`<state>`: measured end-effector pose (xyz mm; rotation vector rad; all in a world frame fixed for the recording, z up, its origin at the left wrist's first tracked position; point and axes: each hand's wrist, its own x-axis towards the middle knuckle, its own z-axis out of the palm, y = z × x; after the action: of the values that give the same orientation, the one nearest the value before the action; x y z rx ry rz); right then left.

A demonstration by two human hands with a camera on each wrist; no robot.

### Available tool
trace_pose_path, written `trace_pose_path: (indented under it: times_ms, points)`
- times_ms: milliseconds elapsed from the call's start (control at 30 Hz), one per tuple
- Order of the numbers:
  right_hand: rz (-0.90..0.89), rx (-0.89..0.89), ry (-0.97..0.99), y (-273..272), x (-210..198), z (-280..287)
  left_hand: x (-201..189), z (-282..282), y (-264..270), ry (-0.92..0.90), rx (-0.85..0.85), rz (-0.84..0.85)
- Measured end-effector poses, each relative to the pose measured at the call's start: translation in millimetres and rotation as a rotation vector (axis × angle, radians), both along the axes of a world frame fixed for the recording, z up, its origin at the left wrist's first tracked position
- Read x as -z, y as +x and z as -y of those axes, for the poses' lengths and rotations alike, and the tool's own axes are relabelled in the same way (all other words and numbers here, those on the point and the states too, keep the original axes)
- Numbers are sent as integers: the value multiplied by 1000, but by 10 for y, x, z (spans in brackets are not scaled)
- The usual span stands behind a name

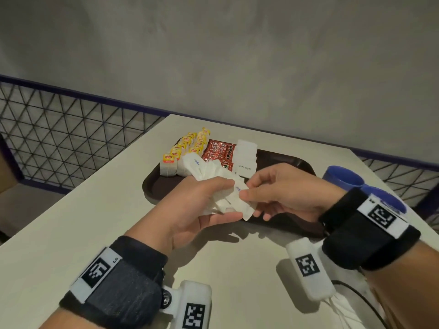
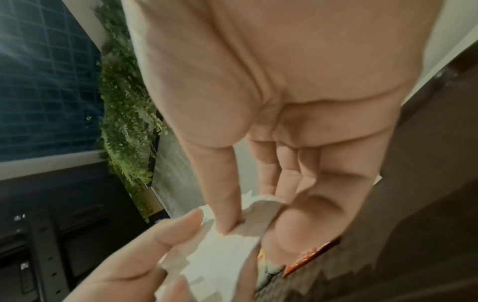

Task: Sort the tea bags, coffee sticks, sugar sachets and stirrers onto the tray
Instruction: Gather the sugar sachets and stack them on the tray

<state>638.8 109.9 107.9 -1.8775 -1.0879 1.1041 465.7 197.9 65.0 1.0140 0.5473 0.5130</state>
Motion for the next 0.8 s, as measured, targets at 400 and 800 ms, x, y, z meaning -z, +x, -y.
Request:
trace_pose_path:
  times_ms: [400,800]
  points:
    - [763,163,124,551,-3,-610,42,-55,15,-90,5,-111]
    - [1053,-273,-388,525,188,-1052,0,-109,-21,-104,-6,-37]
